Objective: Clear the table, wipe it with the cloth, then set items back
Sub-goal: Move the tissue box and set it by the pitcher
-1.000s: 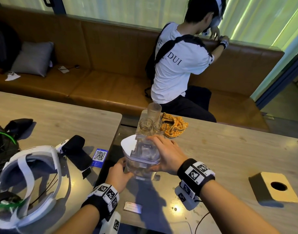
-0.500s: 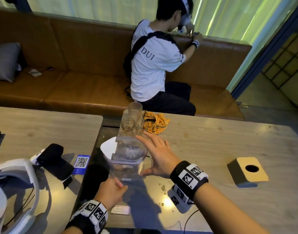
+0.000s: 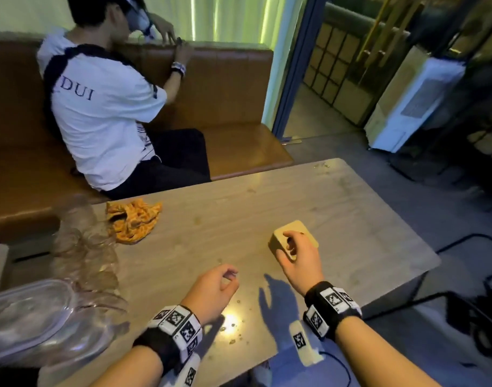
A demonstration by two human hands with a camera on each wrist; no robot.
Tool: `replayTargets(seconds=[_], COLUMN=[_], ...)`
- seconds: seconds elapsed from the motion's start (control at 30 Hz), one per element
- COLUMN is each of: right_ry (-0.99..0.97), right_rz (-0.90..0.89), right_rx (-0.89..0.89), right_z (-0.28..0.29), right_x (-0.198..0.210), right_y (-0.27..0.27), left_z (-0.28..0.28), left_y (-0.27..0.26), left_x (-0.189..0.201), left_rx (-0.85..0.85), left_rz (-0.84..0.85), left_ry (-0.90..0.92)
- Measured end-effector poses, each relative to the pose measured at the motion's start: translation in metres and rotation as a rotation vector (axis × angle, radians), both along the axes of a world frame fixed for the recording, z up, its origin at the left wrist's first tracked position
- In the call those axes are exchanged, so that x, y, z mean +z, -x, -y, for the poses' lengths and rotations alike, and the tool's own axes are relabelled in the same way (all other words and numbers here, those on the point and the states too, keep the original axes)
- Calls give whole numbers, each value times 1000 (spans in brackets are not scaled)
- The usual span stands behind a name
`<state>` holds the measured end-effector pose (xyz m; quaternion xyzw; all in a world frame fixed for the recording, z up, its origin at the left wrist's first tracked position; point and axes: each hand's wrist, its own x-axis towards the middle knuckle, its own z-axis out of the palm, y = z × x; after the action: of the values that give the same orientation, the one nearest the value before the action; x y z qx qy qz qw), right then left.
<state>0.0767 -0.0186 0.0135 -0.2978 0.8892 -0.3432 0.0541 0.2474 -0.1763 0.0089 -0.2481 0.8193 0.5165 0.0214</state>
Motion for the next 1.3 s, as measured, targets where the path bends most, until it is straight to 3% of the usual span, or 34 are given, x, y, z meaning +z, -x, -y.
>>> replayTargets(seconds=[0.1,0.23,0.47,0.6,0.8,1.03,1.07,1.13,1.3], right_ry=[-53,-205,-296,-96,86,-229,-270,-319,-435], right_rz=[129,375,711,897,765,424,370,378,326], right_rx=[-197,-328,-236,-290,-217,77,171,215,599], right_z=[-32,-57,-48,-42,-35,-15,-4,-3,35], right_x=[-21,-51,-89,-92,-64,-24,-7,1,28], right_y=[48,106,152,146,137,98,59,52,-65], left_z=[-19,-41,-53,-50,-48,-55,-54,-55,-43], left_y=[60,134,205,210,182,82,31,20,-94], left_x=[-12,-29,-54,-70,-57,-18,-6,-9,-4], left_rx=[-10,111,172,180,417,413,443,402,486], left_rz=[34,122,217,185,18,9,10,37,45], left_ry=[-23,-143,-81,-163,-315,-270,-265,-271,-237])
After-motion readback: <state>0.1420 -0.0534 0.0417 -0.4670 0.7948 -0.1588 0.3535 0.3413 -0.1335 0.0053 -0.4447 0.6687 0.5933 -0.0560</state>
